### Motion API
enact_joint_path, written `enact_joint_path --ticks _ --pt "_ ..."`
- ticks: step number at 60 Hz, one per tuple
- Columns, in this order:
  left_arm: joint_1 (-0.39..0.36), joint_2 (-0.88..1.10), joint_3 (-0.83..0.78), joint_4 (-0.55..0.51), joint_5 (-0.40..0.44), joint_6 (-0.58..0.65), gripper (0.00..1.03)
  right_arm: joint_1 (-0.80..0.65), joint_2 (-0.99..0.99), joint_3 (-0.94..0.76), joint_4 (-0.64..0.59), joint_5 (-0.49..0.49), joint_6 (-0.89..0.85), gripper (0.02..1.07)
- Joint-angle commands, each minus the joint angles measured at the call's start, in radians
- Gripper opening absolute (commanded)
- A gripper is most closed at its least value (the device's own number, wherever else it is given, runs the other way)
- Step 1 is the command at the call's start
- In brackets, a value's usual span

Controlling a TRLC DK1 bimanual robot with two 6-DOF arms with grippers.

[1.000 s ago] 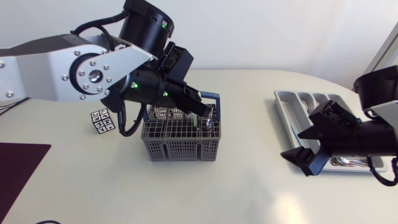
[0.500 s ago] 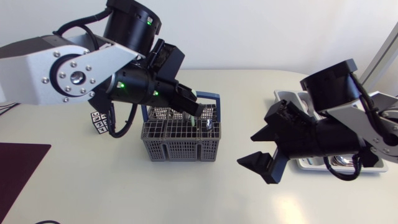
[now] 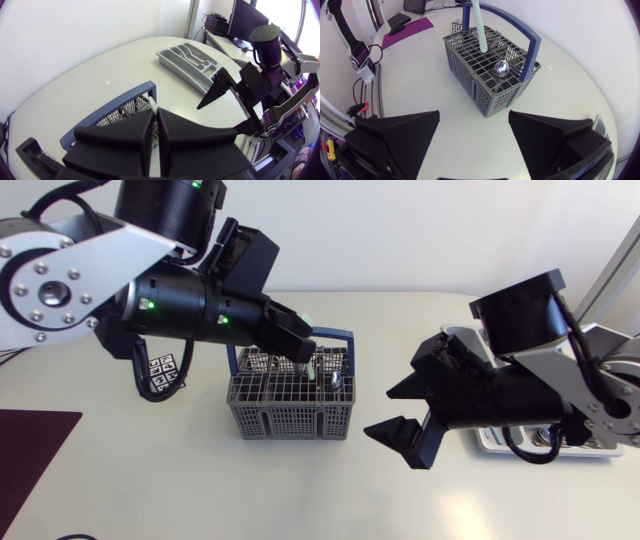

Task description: Transfer all utensils from the basket to the drawer tray.

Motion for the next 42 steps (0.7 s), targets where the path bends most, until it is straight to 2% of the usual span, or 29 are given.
enact_joint_path --ticks 1,13,25,42 --pt "0.005 -0.015 0.015 -0.02 0.039 0.0 0.04 0.008 -0.023 0.031 0.014 -0.013 0.019 1.01" --pt "0.001 -0.028 0.021 -0.044 0.16 0.001 0.04 0.007 -0.025 0.051 0.031 -0.051 0.027 1.0" --pt "-0.01 -0.017 0.028 -0.095 0.308 0.031 0.04 -0.001 -0.026 0.047 0.054 -0.167 0.014 0.95" --pt "-0.059 -0.012 0.021 -0.179 0.428 0.103 0.04 -0.004 -0.005 0.057 0.059 -0.279 -0.012 0.76"
